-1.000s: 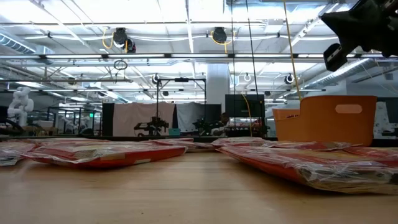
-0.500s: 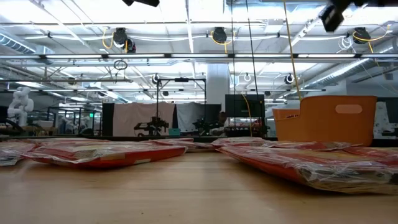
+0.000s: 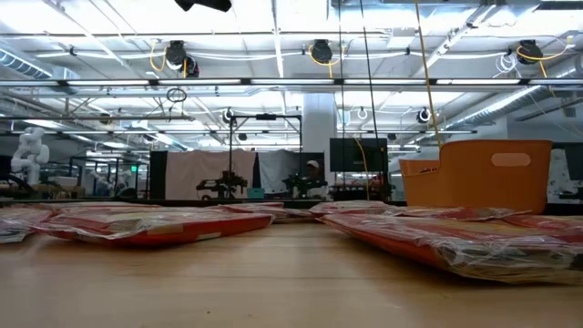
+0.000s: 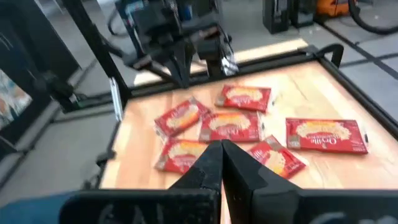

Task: Sort popcorn bags into baskets
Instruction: Put the red popcorn bag into the orange container

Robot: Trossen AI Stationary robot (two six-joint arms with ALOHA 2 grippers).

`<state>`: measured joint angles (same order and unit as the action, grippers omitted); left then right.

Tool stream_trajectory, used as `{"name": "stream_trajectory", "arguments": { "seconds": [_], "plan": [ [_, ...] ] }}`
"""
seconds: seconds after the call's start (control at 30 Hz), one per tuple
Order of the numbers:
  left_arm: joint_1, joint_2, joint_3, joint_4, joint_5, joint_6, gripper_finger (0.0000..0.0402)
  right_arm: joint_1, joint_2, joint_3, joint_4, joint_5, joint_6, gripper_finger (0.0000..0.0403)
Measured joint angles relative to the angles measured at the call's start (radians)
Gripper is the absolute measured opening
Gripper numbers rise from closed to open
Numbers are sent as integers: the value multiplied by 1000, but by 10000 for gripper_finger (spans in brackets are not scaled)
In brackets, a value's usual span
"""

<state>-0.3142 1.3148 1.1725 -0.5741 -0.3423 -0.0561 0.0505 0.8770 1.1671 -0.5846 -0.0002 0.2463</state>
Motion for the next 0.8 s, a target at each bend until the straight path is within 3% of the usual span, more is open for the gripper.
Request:
{"name": "stream_trajectory", "arguments": {
  "seconds": [0.23,0.47,0.67,0.8],
  "plan": [
    [1,0,0,-78,1,-74,10,0,64,-108,72,0,-92,0],
    [0,0,-1,-305,4,-392,17,23,66,-385,455,0,-105,0],
    [-15,1,-68,-412,4,-671,82,99,66,-588,798,2,-142,0],
    [-25,1,-147,-413,31,-808,134,146,66,-655,911,56,-130,0]
  ]
}}
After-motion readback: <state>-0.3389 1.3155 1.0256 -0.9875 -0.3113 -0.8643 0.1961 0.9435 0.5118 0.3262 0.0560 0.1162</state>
